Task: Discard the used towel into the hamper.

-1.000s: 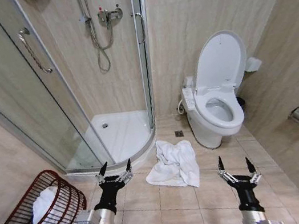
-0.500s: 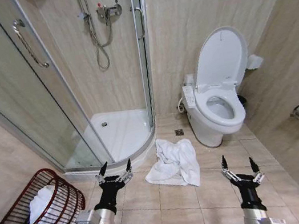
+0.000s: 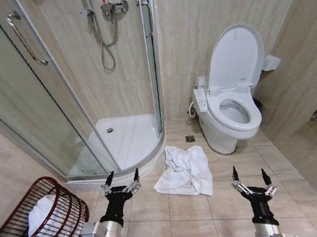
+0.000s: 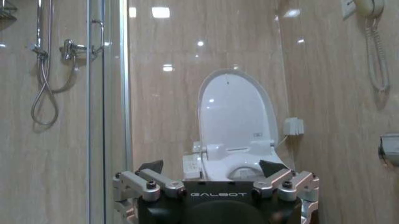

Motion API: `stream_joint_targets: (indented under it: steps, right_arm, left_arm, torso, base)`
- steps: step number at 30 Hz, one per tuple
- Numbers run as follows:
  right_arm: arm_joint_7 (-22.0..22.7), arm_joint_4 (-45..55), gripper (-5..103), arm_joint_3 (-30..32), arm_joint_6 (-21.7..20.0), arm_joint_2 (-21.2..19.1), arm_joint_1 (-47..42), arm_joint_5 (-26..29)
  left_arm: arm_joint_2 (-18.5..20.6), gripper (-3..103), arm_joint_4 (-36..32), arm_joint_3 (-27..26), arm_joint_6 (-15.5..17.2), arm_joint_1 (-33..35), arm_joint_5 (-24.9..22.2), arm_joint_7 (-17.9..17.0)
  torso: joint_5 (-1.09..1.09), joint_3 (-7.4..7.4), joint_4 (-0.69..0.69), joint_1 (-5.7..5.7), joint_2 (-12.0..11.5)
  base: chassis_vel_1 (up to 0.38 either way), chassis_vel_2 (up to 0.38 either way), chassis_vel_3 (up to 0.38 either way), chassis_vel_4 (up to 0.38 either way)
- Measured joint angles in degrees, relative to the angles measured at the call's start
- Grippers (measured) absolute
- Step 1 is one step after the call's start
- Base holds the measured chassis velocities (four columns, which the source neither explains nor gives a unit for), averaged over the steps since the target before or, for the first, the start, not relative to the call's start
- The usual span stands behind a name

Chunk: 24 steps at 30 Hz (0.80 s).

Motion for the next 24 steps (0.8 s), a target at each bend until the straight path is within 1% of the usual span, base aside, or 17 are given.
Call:
stream_joint_targets:
  steps: [9, 24]
  right_arm:
    - [-0.5, 0.2, 100, -1.0, 0.0, 1.1, 0.2, -1.3]
    - [-0.4, -0.4, 100, 0.6, 0.9, -0.9, -0.6, -1.0]
  left_arm:
    - [0.0, 100, 0.0, 0.0, 0.0, 0.0, 0.0, 0.0]
    - [0.0, 100, 0.0, 0.0, 0.0, 0.0, 0.0, 0.0]
  torso:
    - [0.0, -1.07, 0.0, -0.69, -1.8]
    - [0.01, -3.31, 0.0, -2.05, -5.4]
  base:
    - [0.0, 0.0, 0.0, 0.0]
    - [0.0, 0.0, 0.0, 0.0]
